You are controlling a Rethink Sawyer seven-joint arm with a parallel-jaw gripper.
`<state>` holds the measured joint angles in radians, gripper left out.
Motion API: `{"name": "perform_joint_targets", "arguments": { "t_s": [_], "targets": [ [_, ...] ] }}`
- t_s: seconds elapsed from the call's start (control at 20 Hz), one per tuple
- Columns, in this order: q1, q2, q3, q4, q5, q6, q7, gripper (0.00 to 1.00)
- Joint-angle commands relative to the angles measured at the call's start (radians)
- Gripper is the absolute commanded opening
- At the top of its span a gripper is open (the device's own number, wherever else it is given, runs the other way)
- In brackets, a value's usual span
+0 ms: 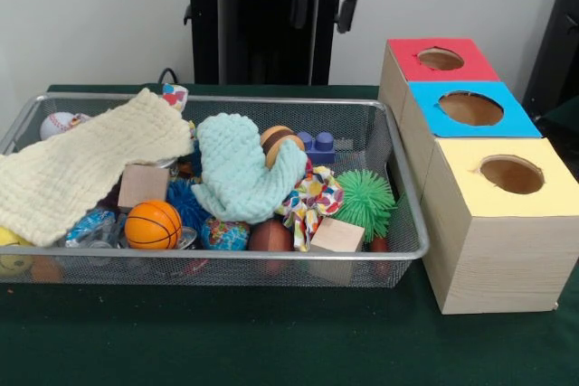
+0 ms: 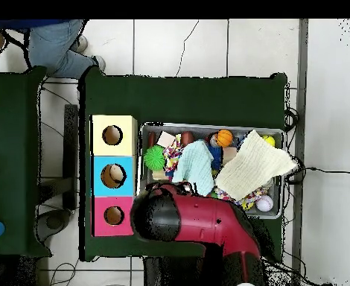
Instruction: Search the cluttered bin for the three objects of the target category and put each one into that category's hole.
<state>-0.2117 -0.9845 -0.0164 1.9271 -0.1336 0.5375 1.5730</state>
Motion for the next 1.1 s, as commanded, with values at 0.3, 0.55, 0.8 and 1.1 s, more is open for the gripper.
{"name": "perform_joint_targets", "arguments": {
  "t_s": [0.3, 0.55, 0.8, 1.1],
  "targets": [
    [-0.183, 0.046, 0.105, 0.006, -0.099, -0.123, -0.047, 1.0],
    [-0.235, 0.094, 0.129, -0.033, -0.159, -0.158, -0.066, 1.0],
    [-0.243, 0.137, 0.122, -0.068, -0.212, -0.179, -0.041, 1.0],
    [-0.225, 0.21, 0.101, -0.085, -0.251, -0.247, 0.034, 1.0]
  ]
}}
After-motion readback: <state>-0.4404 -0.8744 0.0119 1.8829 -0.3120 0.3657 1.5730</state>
